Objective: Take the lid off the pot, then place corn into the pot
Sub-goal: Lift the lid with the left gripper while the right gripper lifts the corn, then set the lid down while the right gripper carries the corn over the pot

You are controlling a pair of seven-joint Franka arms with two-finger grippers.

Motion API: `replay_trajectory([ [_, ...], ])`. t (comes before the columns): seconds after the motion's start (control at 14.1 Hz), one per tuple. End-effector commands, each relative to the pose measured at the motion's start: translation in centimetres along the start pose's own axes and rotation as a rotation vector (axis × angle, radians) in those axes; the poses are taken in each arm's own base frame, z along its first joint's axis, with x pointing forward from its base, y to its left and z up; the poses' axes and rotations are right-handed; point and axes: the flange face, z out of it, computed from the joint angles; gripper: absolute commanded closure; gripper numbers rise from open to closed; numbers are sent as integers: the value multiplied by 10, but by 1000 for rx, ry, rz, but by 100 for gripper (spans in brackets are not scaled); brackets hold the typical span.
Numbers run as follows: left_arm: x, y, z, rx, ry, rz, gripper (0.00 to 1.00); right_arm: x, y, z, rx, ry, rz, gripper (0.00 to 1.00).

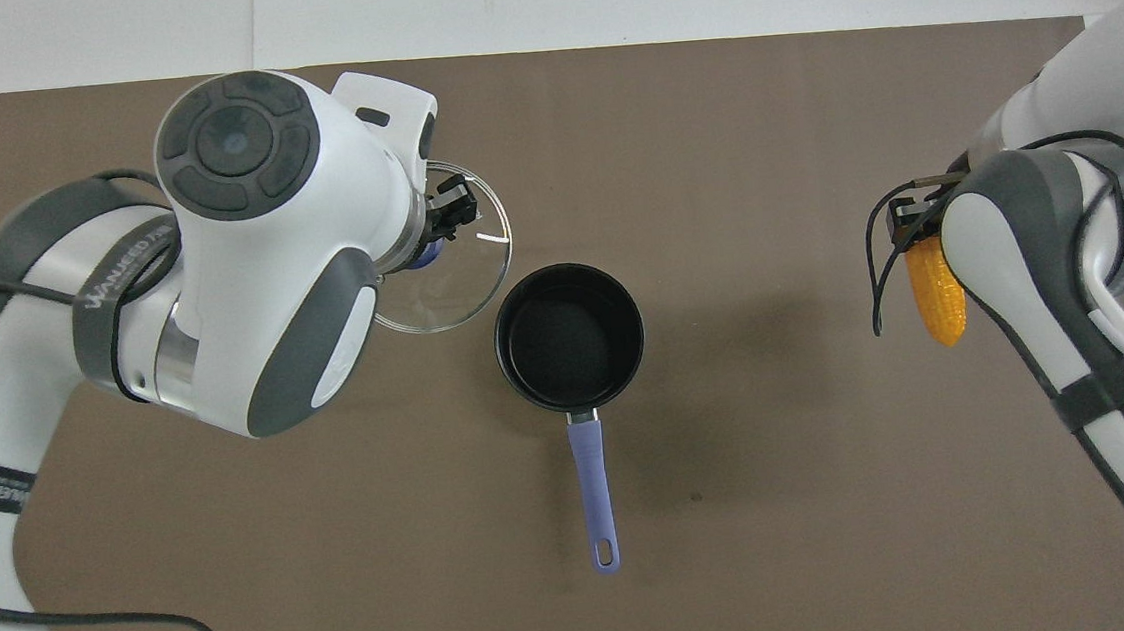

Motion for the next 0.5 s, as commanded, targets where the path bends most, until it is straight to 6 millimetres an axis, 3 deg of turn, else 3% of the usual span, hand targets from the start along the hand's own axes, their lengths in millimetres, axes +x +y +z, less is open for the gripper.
replay_trajectory([
  [0.0,16,-39,2,31,-9,28,100,1,-66,-7,-2,14,33,100],
  [0.21,40,-88,9,43,-9,61,100,-2,-140,-8,22,102,32,100],
  [0.43,49,-156,9,42,6,146,100,-5,-210,11,100,118,121,100],
])
